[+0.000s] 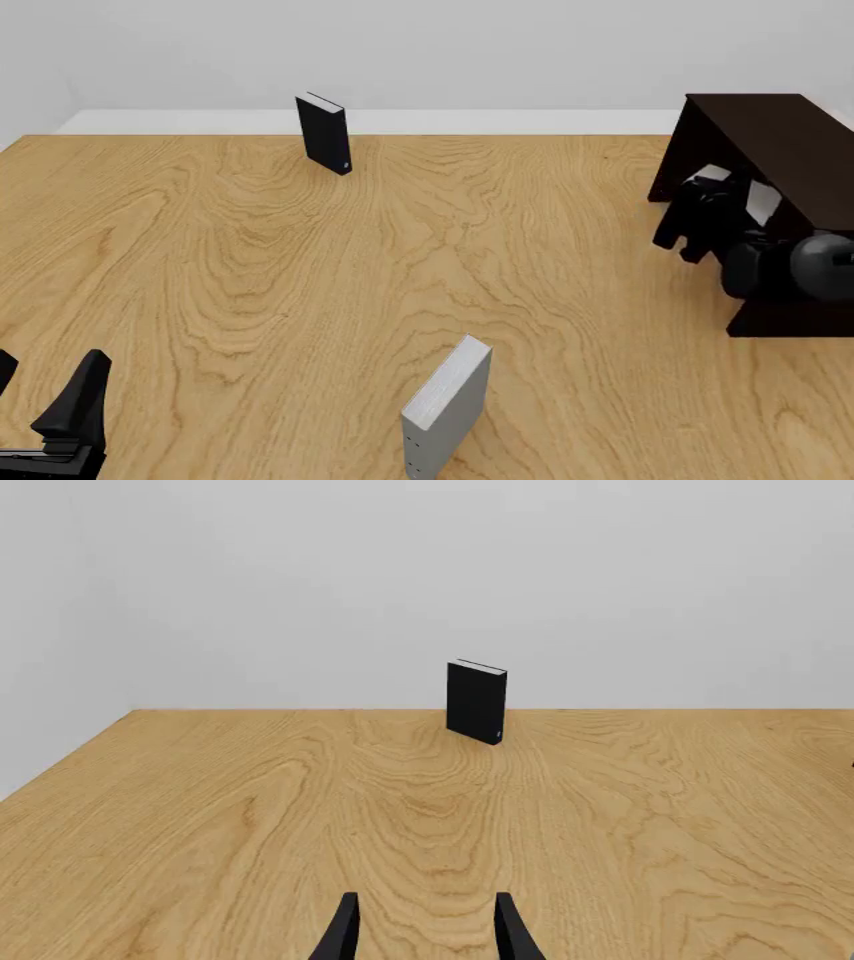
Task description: Pick up the book on the right and place it on the cabinet shelf.
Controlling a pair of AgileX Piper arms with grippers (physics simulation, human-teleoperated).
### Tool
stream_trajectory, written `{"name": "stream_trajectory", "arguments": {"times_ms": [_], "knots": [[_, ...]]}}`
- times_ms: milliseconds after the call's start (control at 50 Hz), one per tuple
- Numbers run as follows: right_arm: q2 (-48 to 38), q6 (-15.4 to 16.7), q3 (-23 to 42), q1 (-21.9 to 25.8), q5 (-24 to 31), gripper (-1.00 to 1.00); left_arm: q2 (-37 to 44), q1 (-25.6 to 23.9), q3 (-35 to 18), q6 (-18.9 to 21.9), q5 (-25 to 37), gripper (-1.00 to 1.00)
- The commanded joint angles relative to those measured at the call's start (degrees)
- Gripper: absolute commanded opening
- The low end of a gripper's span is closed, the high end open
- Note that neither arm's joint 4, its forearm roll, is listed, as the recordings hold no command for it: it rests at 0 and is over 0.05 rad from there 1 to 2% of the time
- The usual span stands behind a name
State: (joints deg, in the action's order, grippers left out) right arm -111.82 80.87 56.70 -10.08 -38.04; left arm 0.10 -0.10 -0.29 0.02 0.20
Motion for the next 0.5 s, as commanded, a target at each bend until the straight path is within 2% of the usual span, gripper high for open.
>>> {"name": "stream_trajectory", "arguments": {"times_ms": [20, 500], "knots": [[-1.57, -1.34, 1.74, -1.01, -0.74, -1.0, 0.0, 0.0, 0.0, 0.01, 0.0, 1.0], [-3.07, -2.68, -0.04, -1.82, -1.13, -1.0, 0.0, 0.0, 0.0, 0.01, 0.0, 1.0]]}}
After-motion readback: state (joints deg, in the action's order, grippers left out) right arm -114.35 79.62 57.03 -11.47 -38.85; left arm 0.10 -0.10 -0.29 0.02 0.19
